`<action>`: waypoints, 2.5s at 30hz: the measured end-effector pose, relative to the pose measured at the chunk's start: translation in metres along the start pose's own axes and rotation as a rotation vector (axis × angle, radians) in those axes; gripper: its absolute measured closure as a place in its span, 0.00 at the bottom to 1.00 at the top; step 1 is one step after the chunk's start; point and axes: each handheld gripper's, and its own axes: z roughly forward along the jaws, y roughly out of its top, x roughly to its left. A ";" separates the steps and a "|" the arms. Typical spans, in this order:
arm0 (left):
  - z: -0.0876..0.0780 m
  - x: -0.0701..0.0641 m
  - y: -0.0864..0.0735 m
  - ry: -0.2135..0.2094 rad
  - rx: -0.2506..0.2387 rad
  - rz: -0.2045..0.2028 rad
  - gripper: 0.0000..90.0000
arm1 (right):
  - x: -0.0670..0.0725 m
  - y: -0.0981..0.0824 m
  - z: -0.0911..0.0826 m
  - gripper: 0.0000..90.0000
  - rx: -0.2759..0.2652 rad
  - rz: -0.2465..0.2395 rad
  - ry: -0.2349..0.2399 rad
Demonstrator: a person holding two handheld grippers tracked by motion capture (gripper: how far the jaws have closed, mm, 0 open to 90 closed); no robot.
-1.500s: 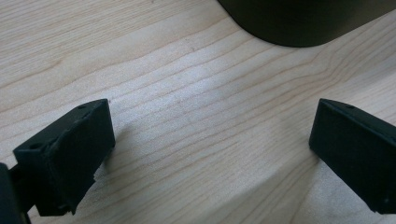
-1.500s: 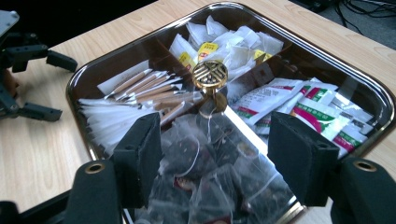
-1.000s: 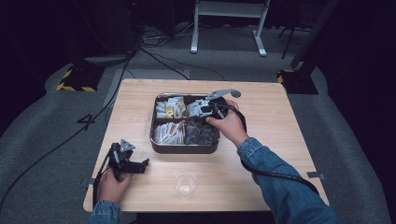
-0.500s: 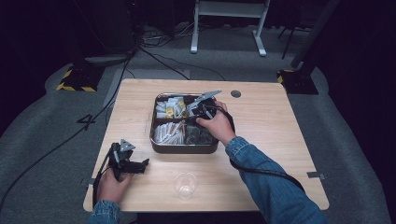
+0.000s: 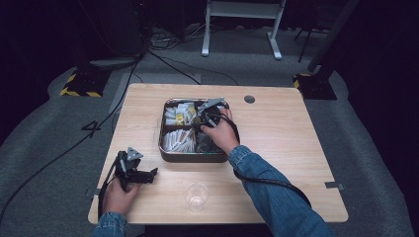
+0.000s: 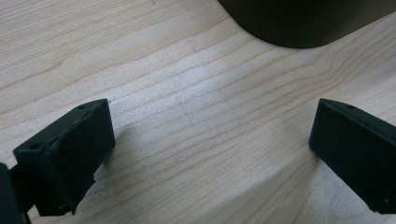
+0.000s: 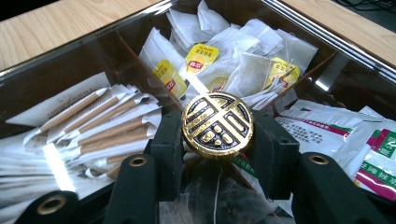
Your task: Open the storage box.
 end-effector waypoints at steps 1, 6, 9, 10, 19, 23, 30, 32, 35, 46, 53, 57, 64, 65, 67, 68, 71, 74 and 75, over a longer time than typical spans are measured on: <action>0.000 0.000 0.000 0.000 0.000 0.000 0.01 | 0.000 0.000 0.000 0.65 -0.006 0.002 -0.002; 0.000 0.000 0.000 0.000 0.000 0.000 0.01 | 0.001 -0.002 0.000 0.65 -0.023 0.005 -0.008; 0.000 0.000 0.000 0.000 0.000 0.000 0.01 | 0.002 -0.002 0.000 0.65 -0.024 0.005 -0.018; 0.000 0.000 0.000 0.000 0.000 0.000 0.01 | 0.002 -0.002 0.000 0.65 -0.025 0.005 -0.018; 0.000 0.000 0.000 0.002 0.000 0.001 0.01 | 0.003 -0.001 -0.001 0.65 -0.030 0.001 -0.025; 0.000 0.000 0.000 0.001 0.000 0.002 0.01 | 0.002 0.001 -0.004 0.65 -0.032 0.004 -0.020; 0.000 0.000 0.000 0.002 0.002 0.006 0.01 | -0.001 0.010 -0.025 0.65 -0.088 0.004 -0.001; 0.000 0.000 0.000 0.001 0.002 0.005 0.01 | -0.002 0.012 -0.031 0.65 -0.099 0.007 0.001; 0.000 0.000 0.000 0.002 0.000 0.006 0.01 | -0.003 0.014 -0.042 0.65 -0.114 0.002 0.007; 0.000 0.001 0.001 0.001 0.000 0.009 0.01 | -0.008 0.010 -0.078 0.65 -0.149 0.002 0.016; 0.000 0.001 0.001 0.001 0.000 0.010 0.01 | -0.015 0.001 -0.108 0.65 -0.162 0.002 0.013; 0.000 0.001 0.001 0.001 0.000 0.010 0.01 | -0.020 -0.006 -0.124 0.65 -0.166 0.005 0.004; 0.000 0.001 0.001 0.000 0.000 0.007 0.01 | -0.034 -0.023 -0.149 0.65 -0.156 0.019 -0.018; 0.000 0.001 0.001 0.000 0.000 0.007 0.01 | -0.037 -0.025 -0.154 0.65 -0.151 0.021 -0.023; 0.000 0.001 0.001 -0.002 0.001 0.005 0.01 | -0.040 -0.028 -0.159 0.65 -0.150 0.018 -0.031; 0.000 0.001 0.001 -0.002 0.001 0.005 0.01 | -0.040 -0.028 -0.159 0.65 -0.150 0.018 -0.031; 0.000 0.001 0.001 -0.001 0.003 0.008 0.01 | -0.048 -0.038 -0.175 0.65 -0.148 0.026 -0.049; 0.000 0.001 0.001 -0.002 0.002 0.007 0.01 | -0.053 -0.046 -0.186 0.65 -0.143 0.036 -0.060; 0.000 0.001 0.001 -0.001 0.002 0.007 0.01 | -0.055 -0.049 -0.190 0.65 -0.141 0.037 -0.063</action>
